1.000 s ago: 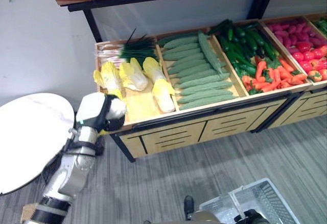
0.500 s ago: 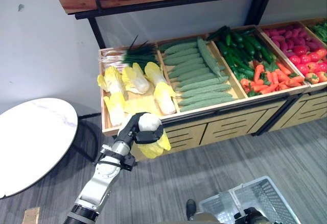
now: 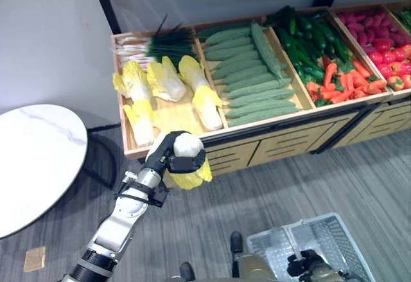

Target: Get the vegetables into the basket

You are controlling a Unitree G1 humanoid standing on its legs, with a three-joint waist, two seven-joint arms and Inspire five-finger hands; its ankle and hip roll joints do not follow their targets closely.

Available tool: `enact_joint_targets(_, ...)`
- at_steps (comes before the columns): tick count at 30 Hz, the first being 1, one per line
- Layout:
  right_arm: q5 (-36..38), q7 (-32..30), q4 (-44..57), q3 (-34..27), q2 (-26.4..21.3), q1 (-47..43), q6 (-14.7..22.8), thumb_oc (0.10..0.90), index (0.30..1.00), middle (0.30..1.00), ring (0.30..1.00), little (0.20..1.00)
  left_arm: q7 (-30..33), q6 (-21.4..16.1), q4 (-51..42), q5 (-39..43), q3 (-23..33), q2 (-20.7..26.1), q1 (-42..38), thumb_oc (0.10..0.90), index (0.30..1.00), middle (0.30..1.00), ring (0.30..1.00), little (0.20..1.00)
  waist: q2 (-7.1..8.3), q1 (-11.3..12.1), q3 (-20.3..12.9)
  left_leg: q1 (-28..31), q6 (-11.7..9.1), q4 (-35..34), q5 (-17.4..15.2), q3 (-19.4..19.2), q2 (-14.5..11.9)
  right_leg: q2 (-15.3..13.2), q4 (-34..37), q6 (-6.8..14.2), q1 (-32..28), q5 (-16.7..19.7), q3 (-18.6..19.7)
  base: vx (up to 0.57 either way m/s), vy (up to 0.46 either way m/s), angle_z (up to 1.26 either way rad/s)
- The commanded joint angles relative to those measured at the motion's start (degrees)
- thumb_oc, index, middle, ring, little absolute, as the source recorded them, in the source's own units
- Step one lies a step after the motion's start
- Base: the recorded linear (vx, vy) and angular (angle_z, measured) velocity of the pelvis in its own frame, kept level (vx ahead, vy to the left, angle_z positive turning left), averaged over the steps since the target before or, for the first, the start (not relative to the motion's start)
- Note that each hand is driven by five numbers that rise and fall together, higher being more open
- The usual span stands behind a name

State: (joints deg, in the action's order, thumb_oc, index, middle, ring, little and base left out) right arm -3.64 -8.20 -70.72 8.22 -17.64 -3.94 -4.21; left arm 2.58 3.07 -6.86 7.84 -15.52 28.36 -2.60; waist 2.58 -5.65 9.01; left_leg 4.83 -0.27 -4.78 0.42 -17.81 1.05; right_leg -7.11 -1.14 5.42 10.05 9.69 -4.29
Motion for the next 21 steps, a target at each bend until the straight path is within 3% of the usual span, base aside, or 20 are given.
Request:
enact_joint_targets(1, 0.47, -1.65, -0.29, 2.77, 1.92, -1.82, 0.92, 0.400, 0.300, 0.300, 0.300, 0.300, 2.21, -6.10, -8.37, -0.92, 2.46, 0.68, -5.68, 0.400, 0.300, 0.300, 0.300, 0.300, 3.53, 0.34, -1.96, -3.02, -0.11, -0.22, -0.94, 0.60, 0.65, -6.54, 0.95, 9.25, 1.24, 6.86, 1.33, -0.06, -0.008, -0.12)
enact_joint_targets(3, 0.24, -1.69, -0.14, 3.16, 2.27, -1.81, 0.96, 0.400, 0.300, 0.300, 0.300, 0.300, 2.66, -6.02, -8.09, -0.95, 2.70, 0.81, -5.59, 0.400, 0.300, 0.300, 0.300, 0.300, 2.87, 1.00, -1.16, -2.66, -0.17, -0.22, -0.97, -0.77, -0.48, -7.44, -1.12, 8.85, 1.11, 5.67, -2.28, -0.07, -0.006, -0.17)
enact_joint_targets(5, 0.20, -1.74, -0.14, 3.35, 2.33, -1.95, 1.02, 0.400, 0.300, 0.300, 0.300, 0.300, 2.75, -6.06, -8.00, -1.04, 2.61, 0.91, -5.73, 0.400, 0.300, 0.300, 0.300, 0.300, 2.58, 0.96, -0.80, -2.82, -0.17, -0.22, -0.49, -1.19, -0.86, -7.60, -2.35, 8.39, 1.09, 4.75, -2.86, -0.09, 0.007, -0.26)
enact_joint_targets(8, -0.04, -1.85, 0.32, 3.81, 2.48, -2.08, 1.12, 0.400, 0.300, 0.300, 0.300, 0.300, 3.11, -5.81, -8.30, -0.51, 2.70, 1.20, -5.74, 0.400, 0.300, 0.300, 0.300, 0.300, 1.16, 1.58, -0.44, -3.22, -0.22, -0.22, 0.23, -2.69, -2.58, -8.30, -7.39, 7.17, -0.81, -0.36, -4.94, -0.15, 0.021, -0.15)
enact_joint_targets(11, -0.67, -1.72, 0.34, 4.26, 2.67, -2.64, 1.04, 0.400, 0.300, 0.300, 0.300, 0.300, 3.75, -5.81, -8.82, -0.16, 3.52, 1.77, -5.68, 0.400, 0.300, 0.300, 0.300, 0.300, 0.07, 3.62, -1.71, -4.77, -0.26, -0.22, 1.58, -5.88, -4.30, -11.40, -11.76, 6.38, -4.88, -3.29, -8.44, -0.15, -0.013, -0.23)
enact_joint_targets(12, -0.67, -1.72, 0.34, 4.26, 2.67, -2.64, 1.04, 0.400, 0.300, 0.300, 0.300, 0.300, 3.75, -5.80, -8.82, -0.16, 3.52, 1.78, -5.68, 0.400, 0.300, 0.300, 0.300, 0.300, 0.08, 3.63, -1.70, -4.76, -0.26, -0.22, 1.58, -5.90, -4.29, -11.41, -11.77, 6.38, -4.88, -3.29, -8.42, -0.09, -0.066, -0.19)
enact_joint_targets(16, -2.39, -1.12, 0.18, 4.90, 2.98, -3.67, 0.72, 0.400, 0.300, 0.300, 0.300, 0.300, 4.58, -5.68, -9.37, -0.87, 5.90, 2.12, -4.15, 0.400, 0.300, 0.300, 0.300, 0.300, 1.13, 7.07, -4.58, -6.18, -0.94, -0.08, 1.70, -9.39, -4.47, -13.64, -8.14, 8.63, -12.56, -3.48, -14.38, -0.06, -0.094, -0.59)
enact_joint_targets(18, -3.33, -1.00, 0.24, 5.51, 3.14, -4.41, 0.61, 0.400, 0.300, 0.300, 0.300, 0.300, 4.76, -5.74, -9.29, -1.61, 7.31, 2.28, -3.09, 0.400, 0.300, 0.300, 0.300, 0.300, 1.73, 8.50, -5.19, -6.97, -1.72, 0.09, 2.74, -11.73, -5.28, -13.09, -3.54, 9.06, -13.97, -3.28, -18.51, -0.10, -0.166, -0.51)
enact_joint_targets(21, -4.34, -0.72, 0.41, 6.13, 2.91, -3.78, 0.71, 0.400, 0.300, 0.300, 0.300, 0.300, 4.67, -5.58, -9.38, -2.02, 7.82, 1.87, -1.80, 0.400, 0.300, 0.300, 0.300, 0.300, 1.54, 8.14, -5.29, -6.92, -3.23, 0.35, 4.59, -11.66, -6.94, -10.63, -0.83, 7.94, -14.16, -6.04, -18.17, -0.01, -0.203, -0.93)
